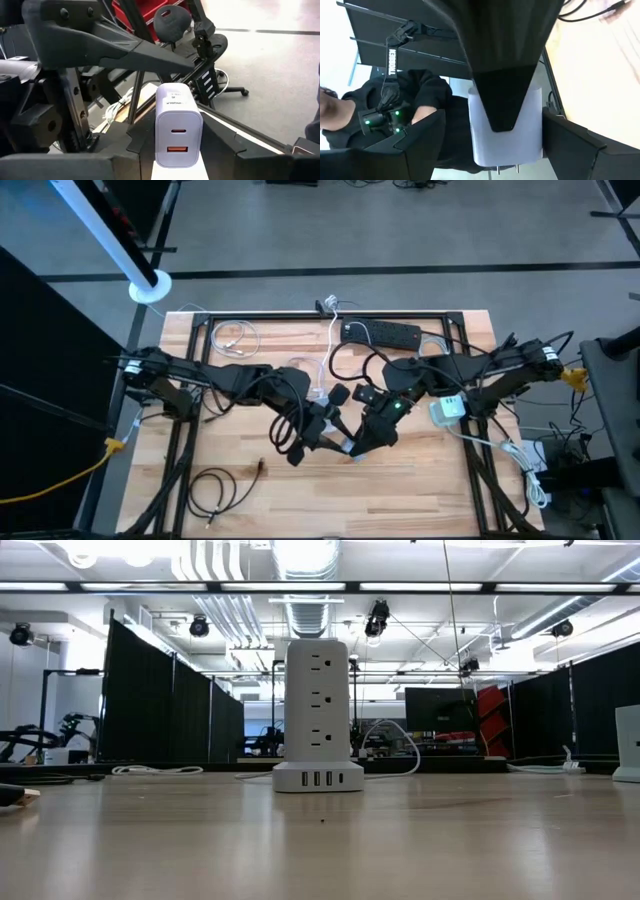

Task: Insert USB
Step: Insert the right white charger cable into the purple charger adapter

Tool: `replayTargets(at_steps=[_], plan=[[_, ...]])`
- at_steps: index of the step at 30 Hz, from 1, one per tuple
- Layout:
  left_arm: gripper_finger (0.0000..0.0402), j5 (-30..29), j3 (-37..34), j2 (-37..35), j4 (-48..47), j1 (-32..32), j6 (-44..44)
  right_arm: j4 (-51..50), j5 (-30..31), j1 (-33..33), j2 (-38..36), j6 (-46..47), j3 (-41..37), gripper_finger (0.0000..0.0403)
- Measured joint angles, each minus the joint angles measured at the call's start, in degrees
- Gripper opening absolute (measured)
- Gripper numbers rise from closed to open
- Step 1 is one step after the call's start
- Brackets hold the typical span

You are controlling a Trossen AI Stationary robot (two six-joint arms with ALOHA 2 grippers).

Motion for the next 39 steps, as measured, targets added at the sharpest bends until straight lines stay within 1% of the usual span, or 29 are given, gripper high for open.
replayTargets(at_steps=[6, 19, 21, 23, 27, 36, 39], plan=[[0.0117, 1.48, 0.0, 0.16, 0.53, -0.17, -0.06, 0.01, 0.03, -0.1, 0.3, -2.02, 0.0, 0.0302], [0.0117, 2.18, 0.0, 0.68, 2.08, -0.22, -1.51, 0.01, -0.04, 0.0, 1.38, -2.75, 0.0, 0.028], [0.0117, 3.05, 0.0, 0.68, 2.06, -0.2, -1.51, 0.11, -0.04, 0.0, 1.39, -2.53, 0.0, 0.027], [0.0117, 3.14, 0.0, 0.68, 1.96, -0.22, -1.49, 0.05, -0.32, 0.0, 1.41, -1.68, 0.0, 0.0251], [0.0117, 3.23, 0.0, 0.68, 1.28, -0.22, -1.27, 0.4, -1.53, 0.0, 1.68, -0.52, 0.02, 0.0186], [0.0117, 3.13, 0.0, 0.76, 1.5, -0.28, -1.68, 2.19, -1.07, 0.04, 1.81, -2.73, 0.06, 0.019], [0.0117, -0.19, 0.0, 0.63, 1.09, -0.55, -2.75, 1.56, -0.99, 0.03, 1.81, -2.84, 0.0, 0.019]])
